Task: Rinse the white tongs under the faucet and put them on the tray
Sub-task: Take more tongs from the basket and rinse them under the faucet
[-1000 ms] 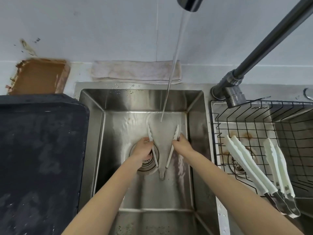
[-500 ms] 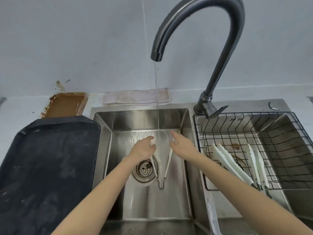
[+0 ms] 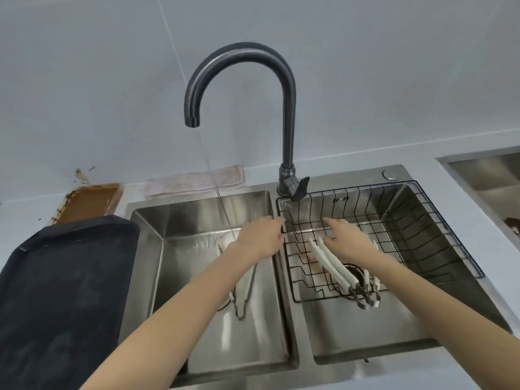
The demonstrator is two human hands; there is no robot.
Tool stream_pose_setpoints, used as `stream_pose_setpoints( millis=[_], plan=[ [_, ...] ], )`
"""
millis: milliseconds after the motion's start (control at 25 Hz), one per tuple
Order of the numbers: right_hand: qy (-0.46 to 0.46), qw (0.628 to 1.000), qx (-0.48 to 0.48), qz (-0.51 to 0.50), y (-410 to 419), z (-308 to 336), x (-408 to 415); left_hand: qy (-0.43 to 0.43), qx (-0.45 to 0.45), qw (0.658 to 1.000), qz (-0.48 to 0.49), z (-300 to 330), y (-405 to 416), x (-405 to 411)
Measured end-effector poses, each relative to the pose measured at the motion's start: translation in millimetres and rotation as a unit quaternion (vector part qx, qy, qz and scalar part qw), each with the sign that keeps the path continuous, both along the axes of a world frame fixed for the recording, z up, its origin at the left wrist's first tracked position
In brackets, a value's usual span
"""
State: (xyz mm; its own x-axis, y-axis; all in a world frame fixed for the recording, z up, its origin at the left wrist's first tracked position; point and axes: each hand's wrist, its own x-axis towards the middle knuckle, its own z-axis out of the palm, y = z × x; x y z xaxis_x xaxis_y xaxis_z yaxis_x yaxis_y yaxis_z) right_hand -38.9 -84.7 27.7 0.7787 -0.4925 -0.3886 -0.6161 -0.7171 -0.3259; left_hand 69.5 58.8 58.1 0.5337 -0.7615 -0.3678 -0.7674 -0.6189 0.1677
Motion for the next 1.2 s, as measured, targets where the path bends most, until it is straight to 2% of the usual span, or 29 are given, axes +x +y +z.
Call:
stream_pose_setpoints(
  millis=[240,400,640,840,1040,1200],
  plan=[
    [0.044,0.998,0.016,-0.036,-38.1,-11.2,-40.9,0.009,0.015,0.998,-0.053,-17.3,-41.8,-48.1],
    [0.063,0.997,0.039,-0.034,-49.2,-26.7,-45.6,0.037,0.045,0.995,-0.082,-33.5,-57.6,-71.1],
    [0.097,0.992,0.043,-0.062,-55.5,-44.6,-51.5,0.027,0.057,0.987,-0.146,-49.2,-74.0,-85.7],
    [0.071,0.988,0.064,-0.120,-56.6,-49.2,-52.6,0.066,0.050,0.988,-0.131,-57.4,-74.1,-84.7],
    [0.045,0.982,0.086,-0.162,-57.0,-48.0,-57.2,0.068,0.025,0.988,-0.134,-57.3,-71.1,-82.1],
    [-0.013,0.978,0.077,-0.195,-59.1,-33.3,-57.6,0.084,-0.034,0.989,-0.117,-53.7,-66.1,-78.9]
  ],
)
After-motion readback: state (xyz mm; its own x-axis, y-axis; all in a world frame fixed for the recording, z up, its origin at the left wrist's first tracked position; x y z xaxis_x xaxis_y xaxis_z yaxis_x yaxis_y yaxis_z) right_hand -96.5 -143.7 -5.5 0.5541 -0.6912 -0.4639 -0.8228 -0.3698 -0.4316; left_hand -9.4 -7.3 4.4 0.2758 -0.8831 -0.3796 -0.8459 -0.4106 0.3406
